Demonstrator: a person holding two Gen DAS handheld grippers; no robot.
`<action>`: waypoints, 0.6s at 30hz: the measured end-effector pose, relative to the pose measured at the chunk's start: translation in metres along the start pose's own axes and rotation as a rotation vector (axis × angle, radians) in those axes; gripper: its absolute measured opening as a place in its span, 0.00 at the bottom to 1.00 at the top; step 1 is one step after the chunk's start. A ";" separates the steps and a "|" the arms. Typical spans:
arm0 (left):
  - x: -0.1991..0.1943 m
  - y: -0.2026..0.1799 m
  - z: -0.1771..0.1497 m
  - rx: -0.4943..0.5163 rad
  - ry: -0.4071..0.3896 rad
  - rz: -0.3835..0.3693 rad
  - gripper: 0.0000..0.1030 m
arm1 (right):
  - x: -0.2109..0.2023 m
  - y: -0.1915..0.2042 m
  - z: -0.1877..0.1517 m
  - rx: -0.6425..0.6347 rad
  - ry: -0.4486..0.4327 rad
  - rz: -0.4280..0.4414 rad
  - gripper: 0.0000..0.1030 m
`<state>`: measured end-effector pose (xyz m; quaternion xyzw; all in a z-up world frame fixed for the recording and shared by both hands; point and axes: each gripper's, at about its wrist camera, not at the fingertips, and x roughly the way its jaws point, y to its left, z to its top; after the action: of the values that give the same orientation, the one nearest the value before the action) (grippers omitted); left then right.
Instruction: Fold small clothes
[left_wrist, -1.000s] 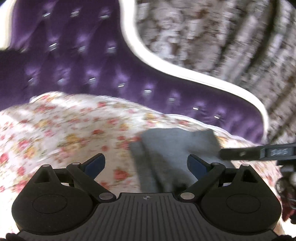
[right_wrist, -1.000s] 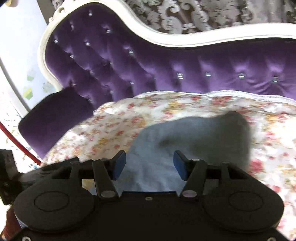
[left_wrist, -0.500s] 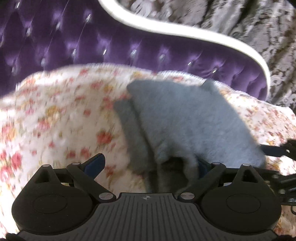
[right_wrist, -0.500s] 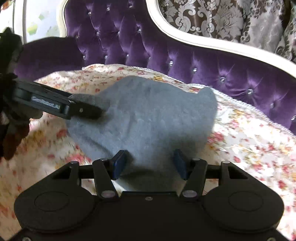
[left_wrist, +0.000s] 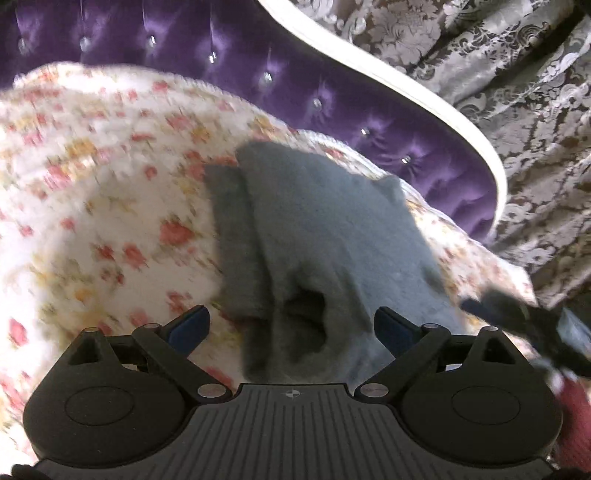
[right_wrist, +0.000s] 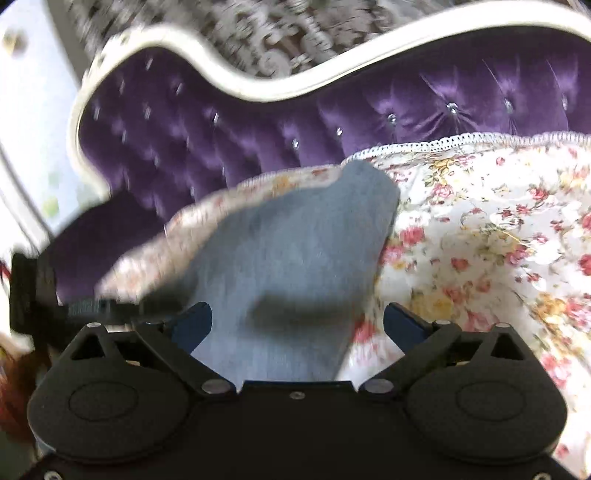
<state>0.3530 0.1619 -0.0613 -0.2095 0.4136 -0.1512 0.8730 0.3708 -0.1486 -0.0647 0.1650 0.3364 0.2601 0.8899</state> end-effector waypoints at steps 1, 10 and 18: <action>0.002 -0.001 0.000 -0.002 0.001 -0.004 0.94 | 0.005 -0.004 0.005 0.017 -0.006 0.001 0.98; 0.015 -0.006 0.002 0.018 0.007 -0.049 0.95 | 0.069 -0.042 0.025 0.168 0.079 0.080 0.98; 0.038 -0.012 0.010 0.020 -0.005 -0.129 0.99 | 0.102 -0.043 0.040 0.199 0.077 0.199 1.00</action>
<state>0.3835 0.1368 -0.0748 -0.2274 0.3955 -0.2107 0.8646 0.4791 -0.1296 -0.1086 0.2747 0.3765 0.3185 0.8254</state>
